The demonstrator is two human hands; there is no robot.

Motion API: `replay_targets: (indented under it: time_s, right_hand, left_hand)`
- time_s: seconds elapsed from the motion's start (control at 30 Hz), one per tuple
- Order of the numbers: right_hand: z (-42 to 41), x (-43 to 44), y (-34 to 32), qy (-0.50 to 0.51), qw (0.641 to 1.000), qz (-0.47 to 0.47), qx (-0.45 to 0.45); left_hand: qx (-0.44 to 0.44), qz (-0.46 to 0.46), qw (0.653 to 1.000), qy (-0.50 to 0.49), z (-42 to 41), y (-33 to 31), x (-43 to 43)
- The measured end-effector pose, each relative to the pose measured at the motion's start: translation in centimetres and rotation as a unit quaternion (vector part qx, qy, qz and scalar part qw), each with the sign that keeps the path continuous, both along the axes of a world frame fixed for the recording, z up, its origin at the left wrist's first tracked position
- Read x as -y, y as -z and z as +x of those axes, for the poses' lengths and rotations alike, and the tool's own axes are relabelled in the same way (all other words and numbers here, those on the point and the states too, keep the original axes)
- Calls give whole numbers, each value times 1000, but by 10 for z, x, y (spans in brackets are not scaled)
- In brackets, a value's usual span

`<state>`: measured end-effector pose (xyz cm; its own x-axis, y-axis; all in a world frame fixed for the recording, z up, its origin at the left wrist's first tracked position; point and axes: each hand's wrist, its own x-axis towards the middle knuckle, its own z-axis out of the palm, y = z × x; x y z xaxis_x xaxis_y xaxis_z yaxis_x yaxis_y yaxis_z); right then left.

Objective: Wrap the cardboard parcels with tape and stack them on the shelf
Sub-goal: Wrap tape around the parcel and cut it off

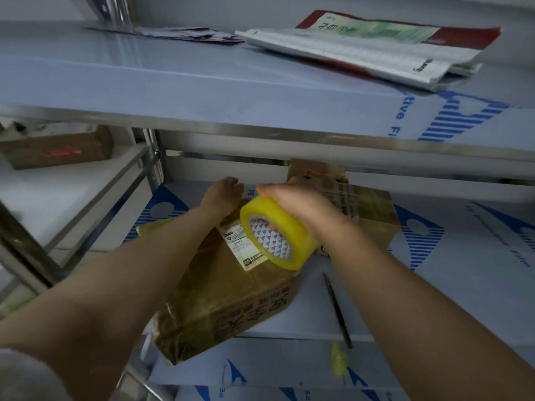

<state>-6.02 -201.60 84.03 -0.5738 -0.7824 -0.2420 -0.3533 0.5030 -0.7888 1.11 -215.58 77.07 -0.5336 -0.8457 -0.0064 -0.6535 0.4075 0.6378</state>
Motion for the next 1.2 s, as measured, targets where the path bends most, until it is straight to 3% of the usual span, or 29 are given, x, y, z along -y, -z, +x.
replay_targets:
  time_s: [0.2, 0.27, 0.33, 0.4, 0.47, 0.53, 0.6, 0.77, 1.03, 1.2]
  right_hand:
    - [2, -19, -9, -40, 996, -13, 81]
    - [0, -26, -13, -41, 992, -40, 108]
    - [-1, -32, -15, -47, 988, -42, 141]
    - [-1, -34, -13, -55, 988, -43, 140]
    - [3, -36, -9, -47, 991, -46, 120]
    - [7, -43, -4, -30, 993, -56, 99]
    - [6, -48, 4, -26, 990, -74, 121]
    - [7, -52, 10, -40, 971, -129, 196]
    - [30, -81, -12, 13, 970, -170, 174]
    - [32, -124, -1, 7, 981, -142, 130]
  left_hand:
    - [1, -27, 997, -72, 41, -18, -48]
    - [14, 29, 999, -15, 51, -20, -74]
    - [12, 61, 993, 102, 59, -23, -99]
    - [84, 59, 979, 177, 67, -20, -120]
    - [232, -32, 958, 166, 76, 0, -132]
    - [289, -133, 935, 155, 80, 22, -136]
    - [275, -175, 931, 167, 81, 28, -127]
    - [233, -162, 940, 190, 81, 23, -105]
    - [224, -183, 941, 177, 79, 28, -101]
    - [235, -187, 937, 180, 77, 28, -102]
